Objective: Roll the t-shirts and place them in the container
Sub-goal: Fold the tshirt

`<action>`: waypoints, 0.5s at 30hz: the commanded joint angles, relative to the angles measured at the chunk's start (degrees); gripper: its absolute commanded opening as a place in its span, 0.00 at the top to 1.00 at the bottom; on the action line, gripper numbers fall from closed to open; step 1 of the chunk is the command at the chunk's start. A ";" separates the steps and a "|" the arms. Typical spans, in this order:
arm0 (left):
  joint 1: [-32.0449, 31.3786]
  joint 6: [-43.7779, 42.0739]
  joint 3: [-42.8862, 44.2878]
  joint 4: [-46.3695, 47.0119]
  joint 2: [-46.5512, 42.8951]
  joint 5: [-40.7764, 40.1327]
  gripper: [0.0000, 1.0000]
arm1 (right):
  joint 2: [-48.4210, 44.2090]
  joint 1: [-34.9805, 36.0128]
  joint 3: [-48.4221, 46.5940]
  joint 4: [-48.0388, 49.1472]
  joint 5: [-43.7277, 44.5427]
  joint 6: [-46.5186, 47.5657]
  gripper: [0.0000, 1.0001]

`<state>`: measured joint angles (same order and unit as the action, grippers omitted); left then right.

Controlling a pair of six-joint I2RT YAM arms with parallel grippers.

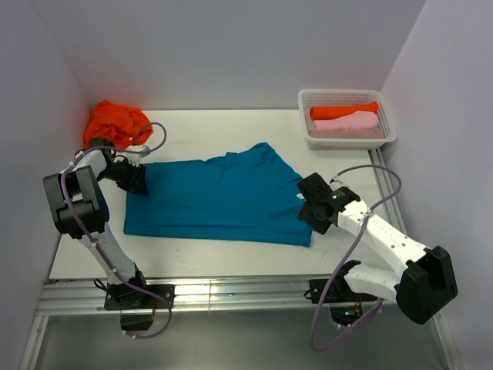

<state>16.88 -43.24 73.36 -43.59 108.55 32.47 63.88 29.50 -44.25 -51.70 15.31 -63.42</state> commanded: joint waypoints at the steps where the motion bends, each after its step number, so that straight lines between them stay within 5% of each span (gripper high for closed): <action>1: -0.19 0.62 -0.24 1.84 0.17 -0.65 0.54 | -0.60 0.47 -0.40 0.37 1.04 -0.30 0.43; 15: -0.27 -0.53 0.20 0.17 1.13 -0.74 0.72 | 1.07 0.39 -0.84 0.73 1.12 0.31 0.43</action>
<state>16.88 -43.29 73.30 -42.78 109.54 31.53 64.47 29.52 -44.25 -51.64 15.31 -63.35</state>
